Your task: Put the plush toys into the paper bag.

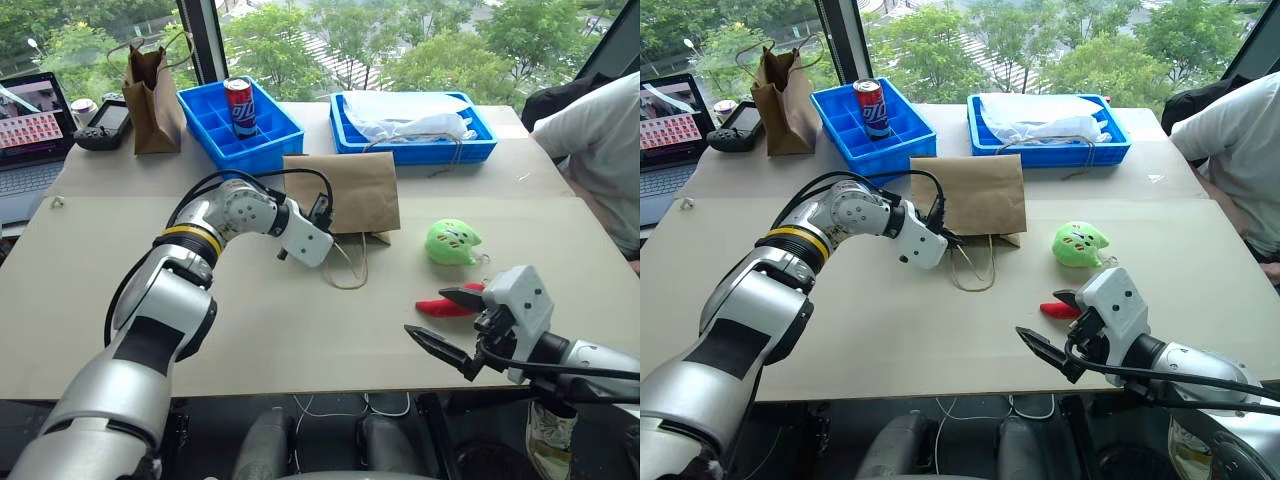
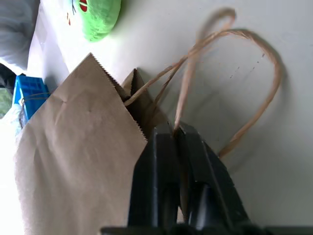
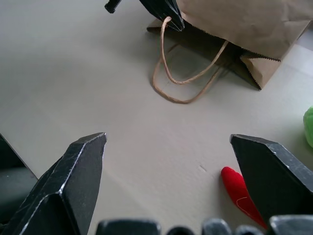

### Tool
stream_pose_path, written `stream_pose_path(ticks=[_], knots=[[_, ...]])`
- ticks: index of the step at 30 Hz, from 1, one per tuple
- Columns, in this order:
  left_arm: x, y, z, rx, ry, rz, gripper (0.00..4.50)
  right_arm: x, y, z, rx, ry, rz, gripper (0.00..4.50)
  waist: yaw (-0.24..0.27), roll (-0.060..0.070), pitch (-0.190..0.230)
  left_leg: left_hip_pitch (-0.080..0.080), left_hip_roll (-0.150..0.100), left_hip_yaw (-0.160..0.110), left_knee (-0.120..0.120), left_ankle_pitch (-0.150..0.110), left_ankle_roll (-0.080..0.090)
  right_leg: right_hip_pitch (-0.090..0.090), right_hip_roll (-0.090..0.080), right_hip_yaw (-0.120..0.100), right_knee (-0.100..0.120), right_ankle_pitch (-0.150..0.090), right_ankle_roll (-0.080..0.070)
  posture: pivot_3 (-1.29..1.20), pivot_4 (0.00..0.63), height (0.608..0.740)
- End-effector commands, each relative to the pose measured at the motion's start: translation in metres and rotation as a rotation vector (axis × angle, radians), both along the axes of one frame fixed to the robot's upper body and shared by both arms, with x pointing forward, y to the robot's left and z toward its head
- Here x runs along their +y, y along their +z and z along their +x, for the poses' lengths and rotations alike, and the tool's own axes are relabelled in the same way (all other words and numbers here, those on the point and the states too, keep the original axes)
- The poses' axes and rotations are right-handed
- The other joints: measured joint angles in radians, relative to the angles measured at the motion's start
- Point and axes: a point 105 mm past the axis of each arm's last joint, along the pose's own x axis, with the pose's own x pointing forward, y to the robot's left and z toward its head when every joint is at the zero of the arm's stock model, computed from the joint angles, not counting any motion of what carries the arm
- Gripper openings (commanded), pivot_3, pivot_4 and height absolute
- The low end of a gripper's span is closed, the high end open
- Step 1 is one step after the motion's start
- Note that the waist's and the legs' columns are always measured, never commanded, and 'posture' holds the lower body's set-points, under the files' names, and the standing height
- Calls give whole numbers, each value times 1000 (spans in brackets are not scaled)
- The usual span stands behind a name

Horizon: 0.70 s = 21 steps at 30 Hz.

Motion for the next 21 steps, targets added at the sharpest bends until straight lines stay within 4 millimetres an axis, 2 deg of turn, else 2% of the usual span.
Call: stream_pose_path(ticks=[1,6,11,14,18,20,21], knots=[[-8,45,3,198,39,-256,34,3,5,0,-20,24,-10,4500,0,0,0,0,0,0,0,0,0,0,0,0,0,0,0,0,150,740],[-12,77,-1,398,33,-363,34,8,-7,2,37,7,35,4500,-11,0,0,0,0,0,1,0,0,0,0,0,1,0,0,0,150,740],[-5,87,-11,499,33,-362,34,8,-24,7,87,-60,50,4500,-18,0,0,0,0,-1,1,0,0,0,1,0,1,0,0,0,150,740],[4,91,-18,577,80,-371,0,9,-22,24,45,-152,158,3832,-29,0,0,0,0,-1,1,0,0,0,1,0,2,0,0,0,150,740],[9,92,-28,625,118,-374,0,23,-16,44,-25,-213,278,2477,-35,0,0,2,1,-1,1,0,0,-1,2,2,5,0,0,0,150,740],[6,97,-35,695,122,-422,0,35,-12,55,-46,-225,341,1646,-35,1,0,2,0,-1,1,0,0,-2,2,2,9,-1,-1,0,150,740],[2,100,-38,722,120,-445,0,41,-12,61,-44,-224,369,1400,-35,1,0,2,0,-1,2,0,0,-2,2,2,9,-1,-1,0,150,740]])
